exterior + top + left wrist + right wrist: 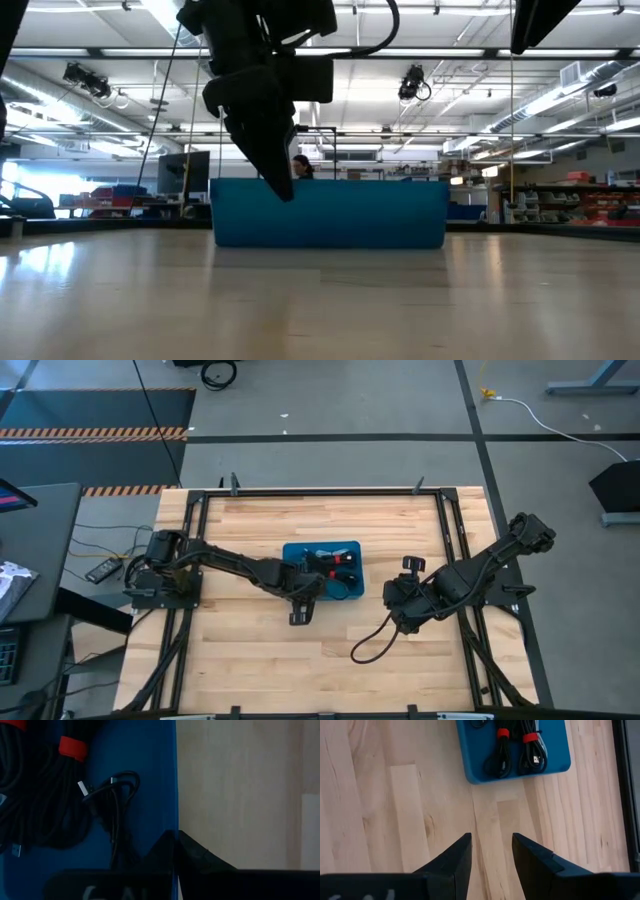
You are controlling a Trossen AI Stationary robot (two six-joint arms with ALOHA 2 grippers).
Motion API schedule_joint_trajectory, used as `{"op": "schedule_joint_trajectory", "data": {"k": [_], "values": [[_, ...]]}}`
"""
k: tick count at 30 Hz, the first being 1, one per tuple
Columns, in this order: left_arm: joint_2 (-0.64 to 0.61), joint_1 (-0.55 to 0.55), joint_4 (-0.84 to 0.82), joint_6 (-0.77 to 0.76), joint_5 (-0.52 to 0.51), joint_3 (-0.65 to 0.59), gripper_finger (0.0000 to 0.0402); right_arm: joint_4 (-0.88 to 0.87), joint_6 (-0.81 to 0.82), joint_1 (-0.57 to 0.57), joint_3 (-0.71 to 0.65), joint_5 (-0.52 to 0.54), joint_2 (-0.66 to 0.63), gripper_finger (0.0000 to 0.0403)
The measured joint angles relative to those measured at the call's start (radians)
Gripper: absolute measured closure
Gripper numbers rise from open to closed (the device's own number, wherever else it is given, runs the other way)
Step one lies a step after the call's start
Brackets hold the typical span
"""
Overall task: Pick and place USB-C Cables
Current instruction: Move the blue bin to the center of the table
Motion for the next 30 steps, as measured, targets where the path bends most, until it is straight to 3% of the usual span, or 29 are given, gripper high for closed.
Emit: {"op": "schedule_joint_trajectory", "data": {"k": [14, 30], "values": [[-0.001, -0.022, -0.018, -0.026, 0.002, 0.0, 0.0389, 0.001, 0.0, 0.0, 0.0, 0.014, 0.0, 0.0256], [-0.014, -0.021, -0.041, -0.024, 0.005, 0.045, 0.0336, 0.003, 0.0, 0.0, 0.0, 0.015, 0.0, 0.0256]]}}
